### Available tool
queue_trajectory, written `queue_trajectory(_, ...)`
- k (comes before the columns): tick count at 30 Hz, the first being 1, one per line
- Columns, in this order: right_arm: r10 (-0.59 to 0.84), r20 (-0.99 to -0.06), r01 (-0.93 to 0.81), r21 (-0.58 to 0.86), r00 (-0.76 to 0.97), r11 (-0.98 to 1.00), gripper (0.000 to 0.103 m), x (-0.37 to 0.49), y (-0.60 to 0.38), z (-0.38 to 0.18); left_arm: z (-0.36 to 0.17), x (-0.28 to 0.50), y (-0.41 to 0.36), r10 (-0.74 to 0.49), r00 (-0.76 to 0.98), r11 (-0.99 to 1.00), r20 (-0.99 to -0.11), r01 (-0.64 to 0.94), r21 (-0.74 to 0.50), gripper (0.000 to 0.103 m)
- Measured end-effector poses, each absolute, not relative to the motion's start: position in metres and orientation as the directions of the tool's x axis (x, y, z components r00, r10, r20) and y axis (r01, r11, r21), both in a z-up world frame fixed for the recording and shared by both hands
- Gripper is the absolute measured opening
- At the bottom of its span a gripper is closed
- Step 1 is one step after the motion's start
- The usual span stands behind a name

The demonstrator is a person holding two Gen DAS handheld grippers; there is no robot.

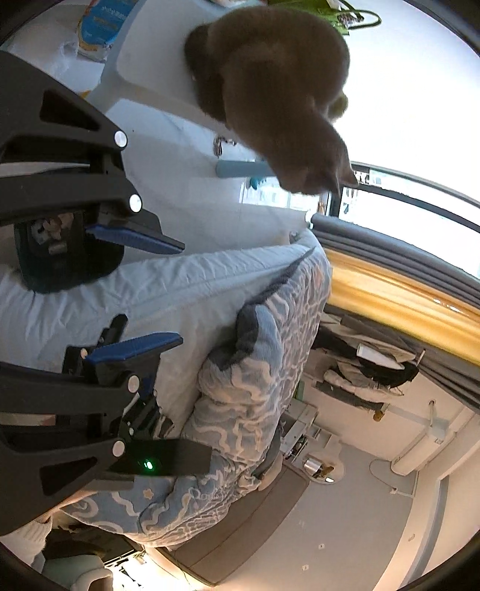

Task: Collect trash
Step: 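Move both tools back over the black tissue pack and tape roll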

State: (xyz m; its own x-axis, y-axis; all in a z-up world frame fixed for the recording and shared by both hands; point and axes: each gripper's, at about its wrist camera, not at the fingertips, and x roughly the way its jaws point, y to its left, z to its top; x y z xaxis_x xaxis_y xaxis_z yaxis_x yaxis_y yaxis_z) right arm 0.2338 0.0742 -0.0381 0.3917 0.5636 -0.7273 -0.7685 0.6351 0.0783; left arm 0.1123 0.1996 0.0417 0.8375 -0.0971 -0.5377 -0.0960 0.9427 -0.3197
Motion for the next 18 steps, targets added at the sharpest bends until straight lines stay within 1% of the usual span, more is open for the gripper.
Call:
queue_trajectory(1,0.559,-0.721,-0.76,0.07,0.408,0.646,0.078,0.236,0.065,-0.034,0.042,0.115,0.195,-0.103,0.838,0.943,-0.536,-0.089,-0.32,0.046)
queue_trajectory(7,0.531,-0.694,-0.713,0.034,0.487,0.7,0.079,0.248,0.016,-0.015,0.042,0.133,0.165,-0.137,0.833,0.944,-0.536,-0.053,-0.325,0.046)
queue_trajectory(18,0.472,-0.654,-0.64,-0.025,0.591,0.768,0.086,0.277,-0.075,0.01,0.037,0.166,0.112,-0.21,0.81,0.938,-0.548,0.009,-0.346,0.046)
